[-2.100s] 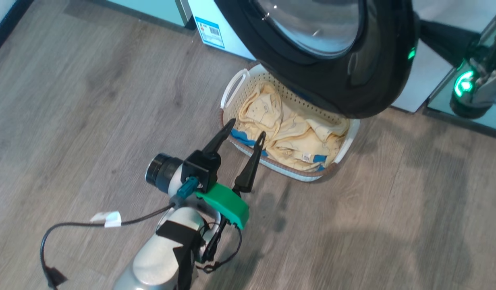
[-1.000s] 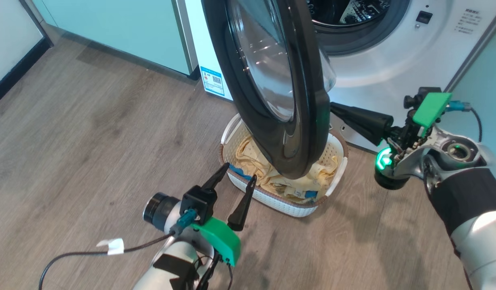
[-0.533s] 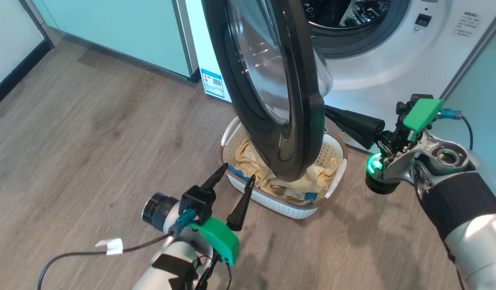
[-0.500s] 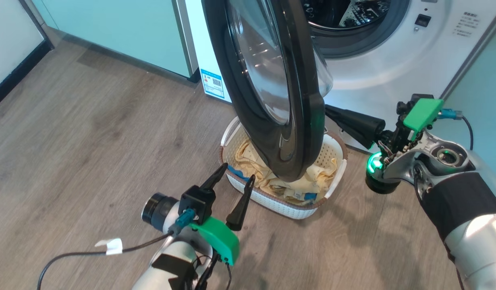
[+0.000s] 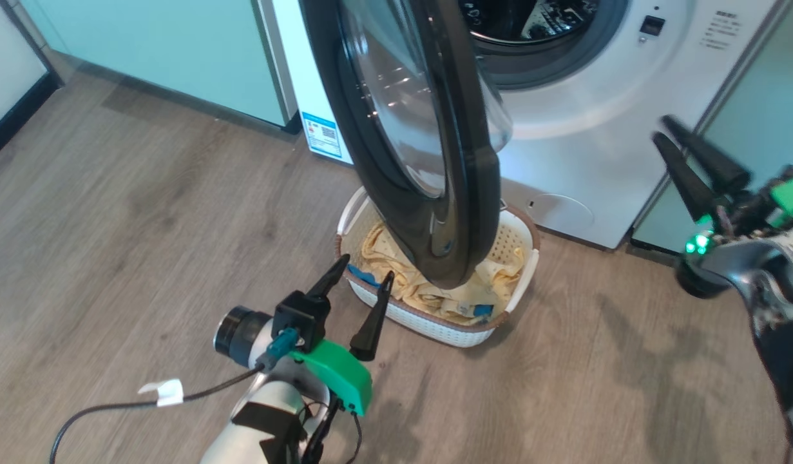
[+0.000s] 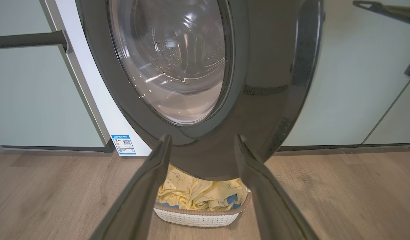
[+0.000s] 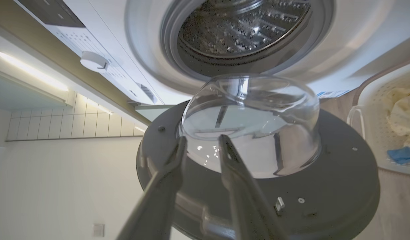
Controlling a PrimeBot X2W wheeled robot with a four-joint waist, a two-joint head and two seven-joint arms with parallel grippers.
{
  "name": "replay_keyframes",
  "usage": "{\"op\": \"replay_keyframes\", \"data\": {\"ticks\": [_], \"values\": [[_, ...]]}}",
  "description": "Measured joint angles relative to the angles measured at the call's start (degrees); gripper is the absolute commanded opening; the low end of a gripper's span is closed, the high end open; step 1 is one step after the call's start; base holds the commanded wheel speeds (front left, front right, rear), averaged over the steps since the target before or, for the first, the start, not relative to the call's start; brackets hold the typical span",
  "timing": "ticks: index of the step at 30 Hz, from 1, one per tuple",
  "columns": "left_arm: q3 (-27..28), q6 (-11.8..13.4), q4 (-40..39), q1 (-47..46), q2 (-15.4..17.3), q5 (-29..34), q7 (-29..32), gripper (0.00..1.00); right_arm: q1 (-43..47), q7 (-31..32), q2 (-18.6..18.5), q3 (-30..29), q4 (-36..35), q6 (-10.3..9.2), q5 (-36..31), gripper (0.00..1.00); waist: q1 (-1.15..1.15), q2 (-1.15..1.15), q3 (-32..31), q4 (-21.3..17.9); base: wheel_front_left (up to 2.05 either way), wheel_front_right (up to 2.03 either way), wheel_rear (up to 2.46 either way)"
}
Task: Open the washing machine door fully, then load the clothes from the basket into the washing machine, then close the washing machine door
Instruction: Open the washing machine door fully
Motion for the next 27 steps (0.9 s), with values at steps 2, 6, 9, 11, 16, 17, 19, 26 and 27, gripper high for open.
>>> {"op": "replay_keyframes", "data": {"ticks": [2,6,9,11,16,17,19,26,27], "values": [[0.5,0.0,0.0,0.0,0.0,0.1,0.0,1.0,2.1,-3.1,-1.1,-1.6,-2.9,0.0,-1.6,1.0,0.0,0.0,0.1,-0.6,0.0,0.0,0.0],[1.5,0.0,0.0,0.0,0.0,0.4,0.0,1.0,6.6,-9.8,-3.4,-3.4,-7.9,0.0,-6.7,1.0,0.0,0.0,0.3,-1.9,0.0,0.0,0.0],[1.6,0.0,0.1,0.0,0.0,1.0,0.0,1.0,10.6,-15.7,-4.6,-4.4,-11.4,0.0,-11.0,1.0,0.0,0.0,0.2,-2.6,0.0,0.0,0.0],[2.1,0.0,0.2,0.0,0.0,1.0,0.0,1.0,13.0,-20.1,-5.4,-4.4,-13.4,0.0,-15.2,1.0,0.0,0.0,0.2,-3.2,0.0,0.0,0.0],[3.3,0.0,0.6,0.0,0.0,1.2,0.0,1.0,18.0,-32.0,-7.7,-3.6,-15.1,0.0,-28.5,1.0,0.0,0.0,0.1,-4.9,0.0,0.0,0.0],[3.4,0.0,0.6,0.0,0.0,1.4,0.0,1.0,18.9,-34.5,-7.8,-3.5,-15.1,0.0,-31.5,1.0,0.0,0.0,0.0,-5.3,0.0,0.0,0.0],[3.5,0.0,0.7,0.0,0.0,1.4,0.0,1.0,20.9,-37.3,-7.9,-2.9,-15.0,0.0,-37.2,1.0,0.0,0.0,-0.2,-6.0,0.0,0.0,0.0],[4.7,0.0,0.8,1.3,0.1,1.9,0.0,1.0,28.3,-39.7,-4.4,-11.3,-18.0,0.0,-65.5,1.0,0.0,0.0,-0.9,-8.0,0.0,0.0,0.0],[5.0,0.0,0.8,1.5,0.2,1.9,0.0,1.0,31.0,-39.7,-1.4,-14.2,-21.2,0.0,-72.2,1.0,0.0,0.0,-0.9,-8.5,0.0,0.0,0.0]]}}
